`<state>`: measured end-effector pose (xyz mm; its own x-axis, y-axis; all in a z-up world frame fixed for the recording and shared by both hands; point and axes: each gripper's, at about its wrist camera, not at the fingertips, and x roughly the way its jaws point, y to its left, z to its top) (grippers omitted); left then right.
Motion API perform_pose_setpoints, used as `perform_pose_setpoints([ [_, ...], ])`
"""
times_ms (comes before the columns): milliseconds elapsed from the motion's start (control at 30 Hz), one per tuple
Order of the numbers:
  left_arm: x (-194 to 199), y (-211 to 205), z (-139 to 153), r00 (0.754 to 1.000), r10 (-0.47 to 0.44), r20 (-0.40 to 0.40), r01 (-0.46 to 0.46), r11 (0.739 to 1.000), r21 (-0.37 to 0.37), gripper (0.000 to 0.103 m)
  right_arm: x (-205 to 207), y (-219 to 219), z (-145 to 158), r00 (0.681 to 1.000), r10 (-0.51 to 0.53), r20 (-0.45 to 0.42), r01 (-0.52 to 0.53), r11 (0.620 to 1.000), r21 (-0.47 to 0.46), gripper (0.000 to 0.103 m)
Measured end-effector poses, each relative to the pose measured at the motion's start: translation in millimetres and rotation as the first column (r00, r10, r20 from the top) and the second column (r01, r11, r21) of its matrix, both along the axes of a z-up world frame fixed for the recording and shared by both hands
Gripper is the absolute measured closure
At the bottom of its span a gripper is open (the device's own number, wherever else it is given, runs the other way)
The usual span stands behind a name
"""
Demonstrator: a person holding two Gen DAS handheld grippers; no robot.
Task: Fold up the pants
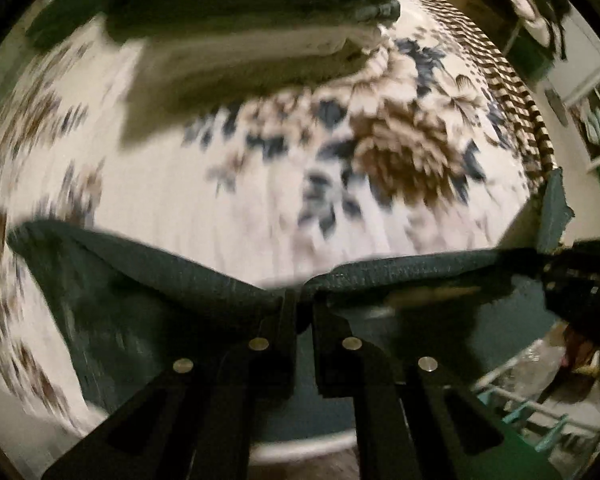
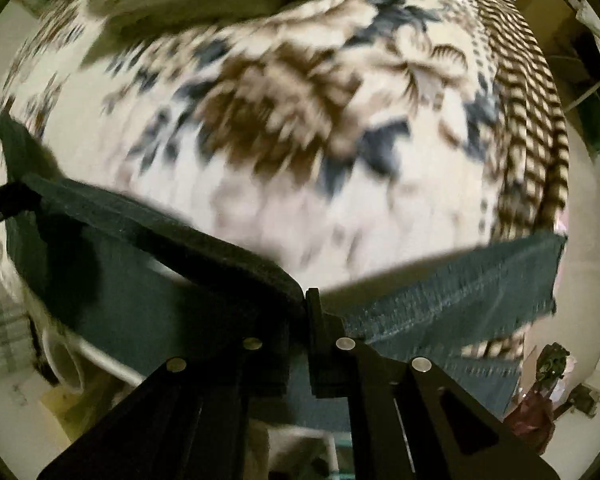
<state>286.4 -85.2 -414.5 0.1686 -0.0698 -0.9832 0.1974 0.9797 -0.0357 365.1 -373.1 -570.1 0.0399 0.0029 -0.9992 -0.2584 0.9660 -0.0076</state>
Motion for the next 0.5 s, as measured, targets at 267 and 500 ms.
perform_pose_setpoints([
  [267, -92.6, 20.2, -45.9, 0.979, 0.165, -0.120, -0.165, 0.986, 0.007, 0.099, -105.5, 67.7, -43.3, 0.989, 0.086, -0.117, -0.092, 0.995, -0.039, 0.097],
  [500, -118.9, 18.5, -100.2, 0.959, 0.208, -0.194, -0.198, 0.978, 0.070, 0.096, -123.9, 91.8, -96.7, 0.978, 0.136, -0.161, -0.151, 0.985, -0.085, 0.095],
])
